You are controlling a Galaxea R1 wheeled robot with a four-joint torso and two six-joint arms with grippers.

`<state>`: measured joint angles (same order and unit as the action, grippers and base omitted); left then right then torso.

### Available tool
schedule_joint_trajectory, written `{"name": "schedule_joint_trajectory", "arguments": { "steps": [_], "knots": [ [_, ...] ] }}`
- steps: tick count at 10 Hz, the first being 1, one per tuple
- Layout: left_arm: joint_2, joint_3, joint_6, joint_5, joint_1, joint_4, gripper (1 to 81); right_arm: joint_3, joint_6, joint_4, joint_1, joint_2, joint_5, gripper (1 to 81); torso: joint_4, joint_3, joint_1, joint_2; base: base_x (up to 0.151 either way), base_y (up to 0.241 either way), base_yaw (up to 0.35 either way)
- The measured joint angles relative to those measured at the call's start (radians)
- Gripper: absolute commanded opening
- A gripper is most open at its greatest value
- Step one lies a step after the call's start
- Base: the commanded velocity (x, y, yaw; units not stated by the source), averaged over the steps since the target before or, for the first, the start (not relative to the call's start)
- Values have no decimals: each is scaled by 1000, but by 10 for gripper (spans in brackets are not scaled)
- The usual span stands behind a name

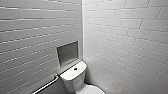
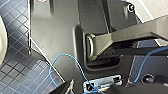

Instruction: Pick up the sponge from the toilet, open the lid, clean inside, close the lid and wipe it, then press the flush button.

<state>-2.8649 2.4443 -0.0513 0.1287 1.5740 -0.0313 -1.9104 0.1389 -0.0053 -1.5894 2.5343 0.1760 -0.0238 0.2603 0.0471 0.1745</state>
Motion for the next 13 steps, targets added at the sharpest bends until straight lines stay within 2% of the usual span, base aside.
{"name": "schedule_joint_trajectory", "arguments": {
  "steps": [3,5,6,10,13],
  "knots": [
    [-4,1,0,14,-5,0,811,173,19,1,107,-108,-1,811,0,104,71,111,0,0,0],
    [-14,4,0,19,-8,1,811,235,39,5,193,-145,-4,811,0,172,116,182,0,0,0],
    [-18,4,0,18,-7,1,811,246,50,6,234,-153,-4,811,0,191,132,206,0,0,0],
    [-69,39,2,20,-4,3,811,246,148,9,353,-162,-22,811,0,208,217,341,0,0,0],
    [-69,41,4,23,0,3,811,208,224,9,409,-114,-22,811,0,220,281,445,0,0,0]
  ]
}}
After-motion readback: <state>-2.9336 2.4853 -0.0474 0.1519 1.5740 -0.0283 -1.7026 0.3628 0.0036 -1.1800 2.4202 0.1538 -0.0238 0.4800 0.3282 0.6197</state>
